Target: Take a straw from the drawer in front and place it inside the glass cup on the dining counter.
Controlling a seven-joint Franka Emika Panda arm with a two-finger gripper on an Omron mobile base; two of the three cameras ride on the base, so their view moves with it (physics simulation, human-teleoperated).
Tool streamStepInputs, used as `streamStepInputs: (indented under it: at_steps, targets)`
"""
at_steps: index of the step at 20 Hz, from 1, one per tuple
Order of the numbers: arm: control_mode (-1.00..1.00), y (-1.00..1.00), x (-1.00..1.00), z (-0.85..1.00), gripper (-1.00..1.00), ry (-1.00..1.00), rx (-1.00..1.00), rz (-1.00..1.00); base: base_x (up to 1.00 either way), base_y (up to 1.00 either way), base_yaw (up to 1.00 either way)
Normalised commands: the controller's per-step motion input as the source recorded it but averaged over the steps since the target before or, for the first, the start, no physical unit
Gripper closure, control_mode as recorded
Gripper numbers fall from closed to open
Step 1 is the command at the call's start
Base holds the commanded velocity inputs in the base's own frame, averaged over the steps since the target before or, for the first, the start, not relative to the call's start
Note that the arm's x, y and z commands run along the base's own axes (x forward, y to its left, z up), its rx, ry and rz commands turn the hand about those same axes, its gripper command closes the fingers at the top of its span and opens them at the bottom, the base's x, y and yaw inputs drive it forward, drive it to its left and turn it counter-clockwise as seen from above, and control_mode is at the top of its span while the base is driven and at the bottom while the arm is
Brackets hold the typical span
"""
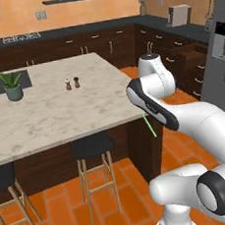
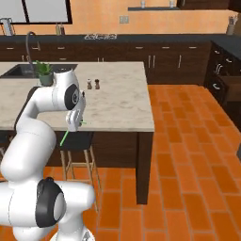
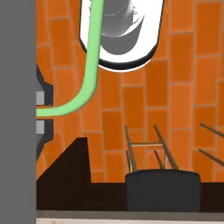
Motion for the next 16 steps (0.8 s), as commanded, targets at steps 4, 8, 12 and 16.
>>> streamStepInputs:
  at_steps: [4,8,12,16]
  targets:
    - [1.0,0.0,0.0,0.0,1.0,0.0,0.0,0.0,-0.33,1.0,0.01]
    - [1.0,0.0,0.0,0.0,1.0,0.0,0.0,0.0,-0.3,1.0,0.0]
    - [1.0,0.0,0.0,0.0,1.0,0.0,0.0,0.0,-0.3,1.0,0.0]
    - [1.0,0.0,0.0,0.0,1.0,0.0,0.0,0.0,-0.22,1.0,0.0]
